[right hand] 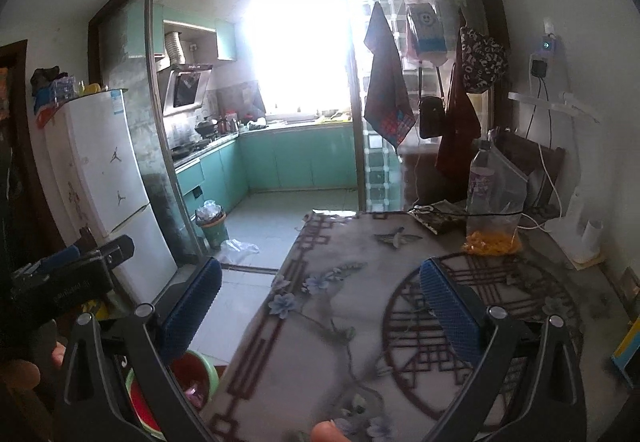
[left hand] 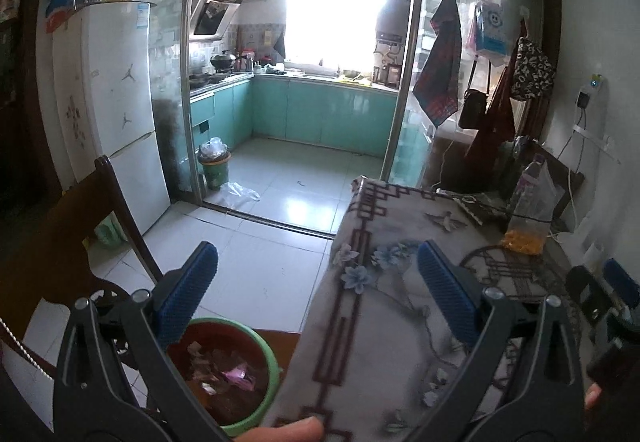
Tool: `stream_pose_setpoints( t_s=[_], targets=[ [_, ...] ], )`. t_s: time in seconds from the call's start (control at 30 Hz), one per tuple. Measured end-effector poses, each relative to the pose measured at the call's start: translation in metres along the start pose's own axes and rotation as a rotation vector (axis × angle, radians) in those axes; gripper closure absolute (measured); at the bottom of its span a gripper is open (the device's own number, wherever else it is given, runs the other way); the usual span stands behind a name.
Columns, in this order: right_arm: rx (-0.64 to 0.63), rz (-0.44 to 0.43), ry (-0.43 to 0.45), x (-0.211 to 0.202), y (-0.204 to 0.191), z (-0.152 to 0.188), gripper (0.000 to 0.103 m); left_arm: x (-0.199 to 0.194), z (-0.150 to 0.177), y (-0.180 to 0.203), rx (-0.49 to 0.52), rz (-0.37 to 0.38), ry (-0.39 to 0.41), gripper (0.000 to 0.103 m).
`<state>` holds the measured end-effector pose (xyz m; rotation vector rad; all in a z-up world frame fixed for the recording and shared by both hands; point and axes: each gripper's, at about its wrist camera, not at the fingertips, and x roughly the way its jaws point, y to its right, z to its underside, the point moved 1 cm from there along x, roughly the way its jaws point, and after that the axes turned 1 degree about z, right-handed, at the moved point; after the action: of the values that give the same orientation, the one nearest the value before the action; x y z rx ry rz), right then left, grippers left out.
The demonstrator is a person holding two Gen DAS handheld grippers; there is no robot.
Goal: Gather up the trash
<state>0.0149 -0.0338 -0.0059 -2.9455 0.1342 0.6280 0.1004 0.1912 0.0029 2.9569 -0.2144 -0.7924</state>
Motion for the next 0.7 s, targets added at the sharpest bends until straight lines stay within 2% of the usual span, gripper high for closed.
stream_pose_setpoints(
  t_s=[0.33,0.7],
  targets=[
    [0.017,-0.03,-0.015,-0.01,0.045,0.0,0.007,-0.011,0.005,0.046,0.004,-0.008,0.007,0.005],
    [0.003,-0.105,-0.018,-0.018,0.094,-0.004,0.007,-0.026,0.015,0.096,-0.013,-0.076,0.008,0.005]
  ],
)
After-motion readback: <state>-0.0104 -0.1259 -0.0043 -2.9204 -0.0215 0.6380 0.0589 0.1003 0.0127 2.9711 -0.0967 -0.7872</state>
